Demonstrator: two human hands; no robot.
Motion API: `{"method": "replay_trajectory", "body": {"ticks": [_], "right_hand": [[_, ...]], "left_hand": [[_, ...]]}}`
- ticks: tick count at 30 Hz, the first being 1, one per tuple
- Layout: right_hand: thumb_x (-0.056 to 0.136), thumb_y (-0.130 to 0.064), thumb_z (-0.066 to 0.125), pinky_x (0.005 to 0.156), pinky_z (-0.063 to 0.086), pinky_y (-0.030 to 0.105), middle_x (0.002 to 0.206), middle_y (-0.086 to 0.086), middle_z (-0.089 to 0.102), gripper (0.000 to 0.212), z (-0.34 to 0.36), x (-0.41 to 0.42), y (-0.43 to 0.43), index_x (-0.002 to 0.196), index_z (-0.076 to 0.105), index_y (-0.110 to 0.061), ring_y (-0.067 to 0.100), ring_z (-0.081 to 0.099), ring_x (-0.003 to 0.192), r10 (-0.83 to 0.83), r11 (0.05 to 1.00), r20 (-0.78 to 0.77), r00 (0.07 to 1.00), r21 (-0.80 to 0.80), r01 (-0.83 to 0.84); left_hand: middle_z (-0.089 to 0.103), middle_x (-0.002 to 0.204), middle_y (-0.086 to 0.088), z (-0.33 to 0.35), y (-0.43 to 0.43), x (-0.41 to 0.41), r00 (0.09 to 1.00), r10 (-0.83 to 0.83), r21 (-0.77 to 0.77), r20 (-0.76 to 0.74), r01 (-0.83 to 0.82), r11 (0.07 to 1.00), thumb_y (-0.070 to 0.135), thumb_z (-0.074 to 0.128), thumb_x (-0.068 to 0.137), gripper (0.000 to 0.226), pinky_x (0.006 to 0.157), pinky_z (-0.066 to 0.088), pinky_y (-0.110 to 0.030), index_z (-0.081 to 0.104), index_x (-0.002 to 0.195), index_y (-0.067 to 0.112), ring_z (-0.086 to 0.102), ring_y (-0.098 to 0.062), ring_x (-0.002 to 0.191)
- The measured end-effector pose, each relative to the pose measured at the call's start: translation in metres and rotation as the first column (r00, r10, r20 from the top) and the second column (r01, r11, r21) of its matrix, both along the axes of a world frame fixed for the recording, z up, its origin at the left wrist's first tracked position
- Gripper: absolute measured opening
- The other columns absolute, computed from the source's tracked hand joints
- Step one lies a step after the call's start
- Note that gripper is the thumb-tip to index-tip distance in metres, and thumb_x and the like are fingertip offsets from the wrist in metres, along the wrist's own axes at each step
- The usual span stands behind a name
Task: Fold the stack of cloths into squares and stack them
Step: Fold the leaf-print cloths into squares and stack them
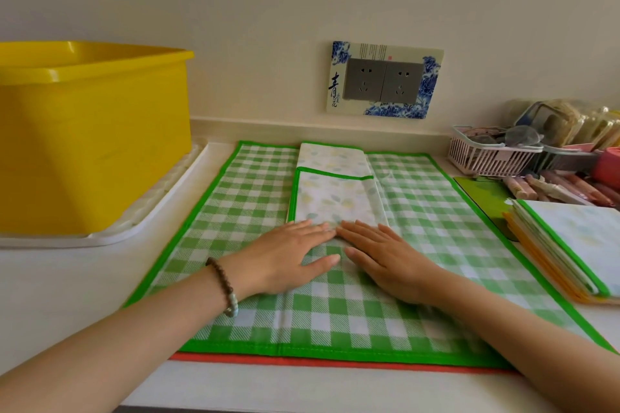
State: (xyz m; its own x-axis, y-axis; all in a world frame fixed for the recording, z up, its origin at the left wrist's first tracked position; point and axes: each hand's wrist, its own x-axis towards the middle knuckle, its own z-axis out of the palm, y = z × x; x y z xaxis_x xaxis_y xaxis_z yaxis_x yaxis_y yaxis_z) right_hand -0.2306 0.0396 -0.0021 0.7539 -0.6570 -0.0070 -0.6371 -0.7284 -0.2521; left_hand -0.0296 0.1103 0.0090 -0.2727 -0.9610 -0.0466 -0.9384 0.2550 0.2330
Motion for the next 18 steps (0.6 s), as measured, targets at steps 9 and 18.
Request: {"method": "replay_trajectory", "body": {"ticks": [9, 18], "right_hand": [[0.095, -0.054, 0.014, 0.115, -0.010, 0.024, 0.152, -0.026, -0.002, 0.053, 0.005, -0.017, -0.006, 0.146, 0.000, -0.044, -0.007, -0.009, 0.140, 0.042, 0.999, -0.096, 0.994, 0.014, -0.041], [0.087, -0.059, 0.010, 0.115, -0.010, 0.022, 0.153, -0.027, -0.004, 0.059, 0.006, -0.055, -0.012, 0.142, -0.003, -0.048, -0.008, -0.010, 0.140, -0.004, 0.995, -0.089, 0.996, 0.095, 0.012]], "left_hand": [[0.005, 0.156, 0.019, 0.005, 0.000, -0.001, 0.999, 0.003, 0.015, 0.035, -0.004, 1.000, 0.063, 0.022, 0.092, 0.064, 0.115, 0.002, -0.025, 0.011, 0.149, 0.037, 0.001, -0.002, 0.143], [0.001, 0.155, 0.019, 0.006, 0.007, 0.015, 0.997, 0.075, 0.044, 0.001, -0.075, 0.996, 0.067, 0.020, 0.089, 0.063, 0.117, 0.006, -0.030, 0.013, 0.147, 0.043, 0.001, 0.002, 0.142]]}}
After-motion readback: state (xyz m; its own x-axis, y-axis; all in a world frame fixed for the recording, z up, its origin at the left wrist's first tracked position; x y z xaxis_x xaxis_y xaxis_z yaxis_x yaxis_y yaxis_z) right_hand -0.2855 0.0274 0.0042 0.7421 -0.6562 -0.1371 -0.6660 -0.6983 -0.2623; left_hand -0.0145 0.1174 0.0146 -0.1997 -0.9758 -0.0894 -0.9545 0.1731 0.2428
